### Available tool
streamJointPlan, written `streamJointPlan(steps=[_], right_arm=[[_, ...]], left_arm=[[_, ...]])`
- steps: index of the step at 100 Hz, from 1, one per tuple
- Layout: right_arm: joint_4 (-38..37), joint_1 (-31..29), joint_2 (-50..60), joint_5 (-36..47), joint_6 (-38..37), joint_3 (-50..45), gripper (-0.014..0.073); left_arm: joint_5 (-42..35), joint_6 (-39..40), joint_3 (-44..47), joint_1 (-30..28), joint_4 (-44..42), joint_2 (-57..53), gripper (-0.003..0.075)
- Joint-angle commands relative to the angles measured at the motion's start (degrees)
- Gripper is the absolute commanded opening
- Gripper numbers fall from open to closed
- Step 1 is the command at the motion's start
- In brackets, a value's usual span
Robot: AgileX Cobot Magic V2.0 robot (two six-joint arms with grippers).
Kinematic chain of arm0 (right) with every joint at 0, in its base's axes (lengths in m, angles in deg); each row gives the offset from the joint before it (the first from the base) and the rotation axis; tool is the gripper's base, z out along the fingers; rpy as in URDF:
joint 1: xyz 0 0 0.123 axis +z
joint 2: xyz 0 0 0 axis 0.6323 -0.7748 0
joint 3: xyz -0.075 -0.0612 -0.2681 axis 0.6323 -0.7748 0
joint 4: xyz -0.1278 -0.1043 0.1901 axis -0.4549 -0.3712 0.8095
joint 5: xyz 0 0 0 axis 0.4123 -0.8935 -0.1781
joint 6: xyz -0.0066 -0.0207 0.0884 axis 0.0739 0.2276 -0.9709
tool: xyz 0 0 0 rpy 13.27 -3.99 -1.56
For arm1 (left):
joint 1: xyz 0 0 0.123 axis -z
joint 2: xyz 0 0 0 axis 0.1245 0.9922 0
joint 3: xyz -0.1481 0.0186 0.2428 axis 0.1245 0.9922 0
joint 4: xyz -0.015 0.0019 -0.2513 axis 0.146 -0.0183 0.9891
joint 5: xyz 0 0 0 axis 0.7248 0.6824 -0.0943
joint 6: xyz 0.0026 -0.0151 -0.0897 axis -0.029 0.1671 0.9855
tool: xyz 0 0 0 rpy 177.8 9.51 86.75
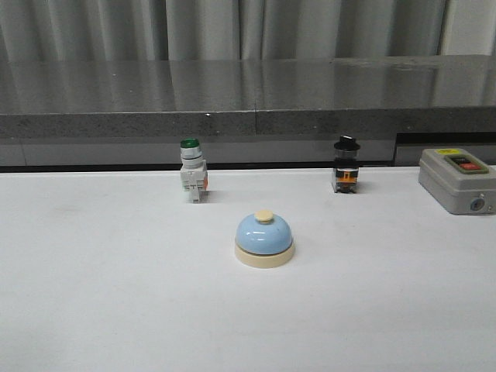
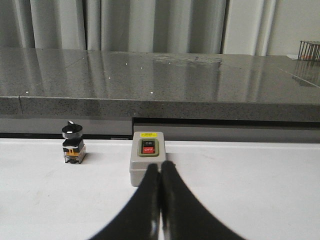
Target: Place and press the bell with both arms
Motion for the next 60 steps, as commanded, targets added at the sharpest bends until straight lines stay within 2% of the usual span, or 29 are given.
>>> streamJointPlan(steps=[1, 60], right_arm=[[-0.52, -0.07, 0.91, 4.82, 0.27, 0.85, -0.0060], [-0.52, -0.07, 0.91, 4.82, 0.27, 0.85, -0.0060]], left_arm=[[-5.71, 0.77, 1.18, -0.21, 0.43, -4.97, -0.0020], [-7.45, 1.78, 13.87, -0.21, -4.20, -28.24, -0.0020]])
